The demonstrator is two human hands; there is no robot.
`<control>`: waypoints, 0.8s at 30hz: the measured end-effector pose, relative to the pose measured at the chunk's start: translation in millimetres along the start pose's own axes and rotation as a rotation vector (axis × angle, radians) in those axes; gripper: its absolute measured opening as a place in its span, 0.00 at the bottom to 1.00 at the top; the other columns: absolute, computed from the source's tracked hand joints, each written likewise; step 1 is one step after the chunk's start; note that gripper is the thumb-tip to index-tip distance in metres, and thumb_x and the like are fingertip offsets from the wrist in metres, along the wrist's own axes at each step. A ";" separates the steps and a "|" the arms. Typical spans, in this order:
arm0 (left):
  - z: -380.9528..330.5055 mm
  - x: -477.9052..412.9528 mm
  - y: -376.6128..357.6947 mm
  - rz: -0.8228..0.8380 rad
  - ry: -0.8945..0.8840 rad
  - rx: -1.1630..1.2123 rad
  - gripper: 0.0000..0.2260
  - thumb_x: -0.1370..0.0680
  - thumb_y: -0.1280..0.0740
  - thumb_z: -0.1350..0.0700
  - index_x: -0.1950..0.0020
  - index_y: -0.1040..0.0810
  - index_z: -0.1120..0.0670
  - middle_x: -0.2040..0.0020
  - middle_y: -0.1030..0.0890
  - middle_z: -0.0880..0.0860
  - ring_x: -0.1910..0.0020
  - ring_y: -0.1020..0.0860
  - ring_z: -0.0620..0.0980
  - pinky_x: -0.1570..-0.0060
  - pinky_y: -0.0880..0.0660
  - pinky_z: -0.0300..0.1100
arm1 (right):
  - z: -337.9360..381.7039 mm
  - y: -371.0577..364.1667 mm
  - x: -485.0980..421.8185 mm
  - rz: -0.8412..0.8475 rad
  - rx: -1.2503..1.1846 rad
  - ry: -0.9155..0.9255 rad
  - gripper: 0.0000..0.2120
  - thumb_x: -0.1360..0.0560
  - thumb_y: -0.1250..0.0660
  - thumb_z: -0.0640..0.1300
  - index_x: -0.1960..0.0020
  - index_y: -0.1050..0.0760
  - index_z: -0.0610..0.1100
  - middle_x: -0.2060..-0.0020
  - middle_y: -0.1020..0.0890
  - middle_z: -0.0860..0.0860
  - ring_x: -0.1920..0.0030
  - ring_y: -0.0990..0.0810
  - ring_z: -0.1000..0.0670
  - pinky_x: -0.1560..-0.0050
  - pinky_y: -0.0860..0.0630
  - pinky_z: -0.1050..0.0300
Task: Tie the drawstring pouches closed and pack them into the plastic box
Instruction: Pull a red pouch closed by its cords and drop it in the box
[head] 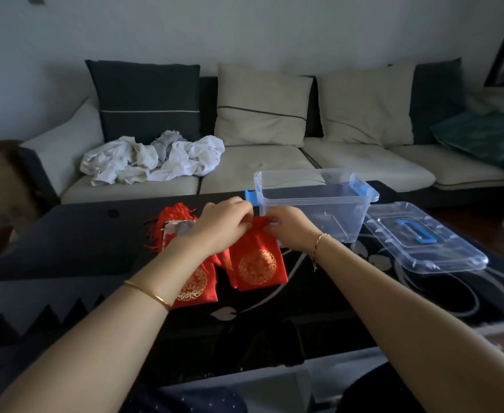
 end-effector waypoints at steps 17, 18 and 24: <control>9.0 -31.5 -34.4 0.091 0.307 0.322 0.05 0.24 0.34 0.55 0.55 0.19 0.55 0.55 0.18 0.53 0.55 0.21 0.52 0.56 0.27 0.44 | -73.2 27.4 -0.3 -0.243 -0.147 -0.159 0.05 0.27 0.34 0.37 0.54 0.21 0.38 0.59 0.18 0.44 0.57 0.20 0.45 0.50 0.23 0.47; 10.5 -29.9 -34.9 0.086 0.320 0.320 0.05 0.23 0.35 0.56 0.56 0.21 0.55 0.55 0.19 0.54 0.56 0.21 0.53 0.58 0.28 0.44 | -76.5 26.1 -0.4 -0.231 -0.155 -0.181 0.05 0.27 0.34 0.36 0.53 0.21 0.39 0.58 0.17 0.43 0.58 0.20 0.46 0.50 0.23 0.48; 27.8 -4.3 -49.4 0.126 0.445 0.597 0.10 0.19 0.42 0.57 0.56 0.26 0.60 0.60 0.17 0.61 0.60 0.17 0.58 0.50 0.22 0.56 | -81.2 5.8 8.3 -0.165 -0.242 -0.276 0.06 0.25 0.36 0.34 0.56 0.21 0.37 0.63 0.17 0.42 0.67 0.17 0.47 0.60 0.18 0.50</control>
Point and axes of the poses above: each hand's wrist, its own x-axis away from the middle knuckle, its own y-axis out of the back of the hand, z = x × y, the point moved 4 cm from there along -x, towards the middle knuckle
